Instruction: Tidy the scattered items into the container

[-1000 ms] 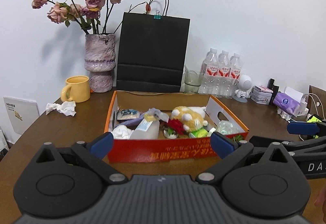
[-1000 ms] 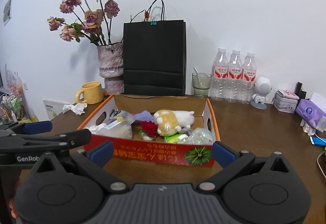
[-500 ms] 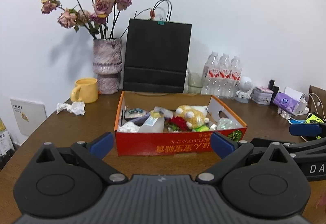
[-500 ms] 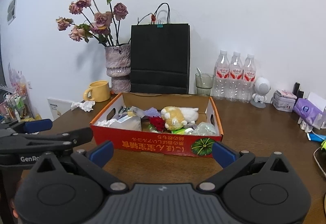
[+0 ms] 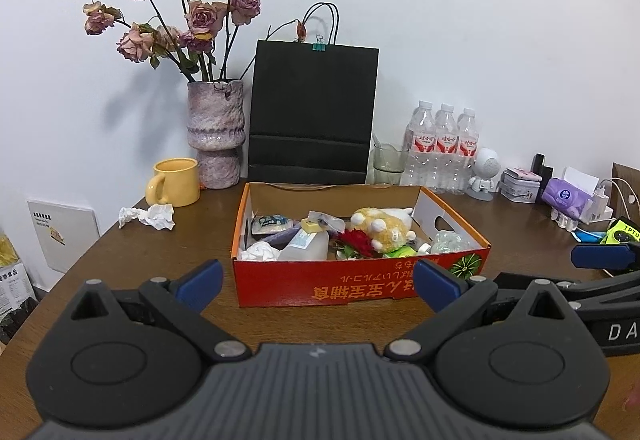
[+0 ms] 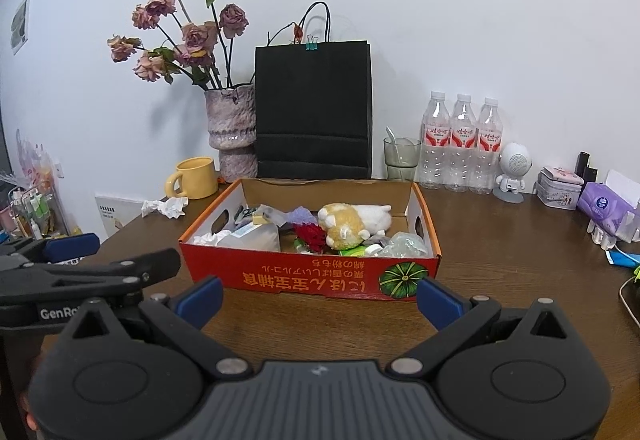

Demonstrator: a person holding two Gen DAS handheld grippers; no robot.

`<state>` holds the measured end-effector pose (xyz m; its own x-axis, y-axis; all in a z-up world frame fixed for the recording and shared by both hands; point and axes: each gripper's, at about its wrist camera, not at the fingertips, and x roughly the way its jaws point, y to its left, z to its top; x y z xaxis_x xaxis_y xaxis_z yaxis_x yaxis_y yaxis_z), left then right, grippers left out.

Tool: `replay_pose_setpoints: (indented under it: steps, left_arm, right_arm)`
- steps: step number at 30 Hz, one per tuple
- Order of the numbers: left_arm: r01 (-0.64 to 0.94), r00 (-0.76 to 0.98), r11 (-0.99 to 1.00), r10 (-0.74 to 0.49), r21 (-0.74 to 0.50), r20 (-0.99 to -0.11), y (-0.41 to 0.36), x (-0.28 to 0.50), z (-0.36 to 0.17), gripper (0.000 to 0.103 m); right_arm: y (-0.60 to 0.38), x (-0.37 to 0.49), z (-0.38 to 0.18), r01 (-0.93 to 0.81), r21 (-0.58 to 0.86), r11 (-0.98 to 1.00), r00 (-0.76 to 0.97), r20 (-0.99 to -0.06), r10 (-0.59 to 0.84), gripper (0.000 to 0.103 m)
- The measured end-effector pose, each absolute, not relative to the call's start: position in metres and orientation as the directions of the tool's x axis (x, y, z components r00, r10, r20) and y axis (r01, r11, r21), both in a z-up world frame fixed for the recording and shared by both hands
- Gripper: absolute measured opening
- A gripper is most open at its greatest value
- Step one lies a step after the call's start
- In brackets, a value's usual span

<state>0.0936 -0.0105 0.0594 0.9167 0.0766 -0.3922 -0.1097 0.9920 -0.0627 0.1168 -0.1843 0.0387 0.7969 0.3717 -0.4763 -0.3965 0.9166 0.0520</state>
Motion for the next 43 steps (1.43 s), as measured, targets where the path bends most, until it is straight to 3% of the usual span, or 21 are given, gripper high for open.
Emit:
replay_pose_setpoints:
  steps: [43]
  left_arm:
    - [-0.101,0.921,0.993,0.07,-0.062,-0.382,-0.0074,0.0955,0.0516,0.103]
  right_arm:
    - [-0.1799,0.1184,0.0351,-0.394,0.042,0.918,0.793,-0.489,0.363,0.103]
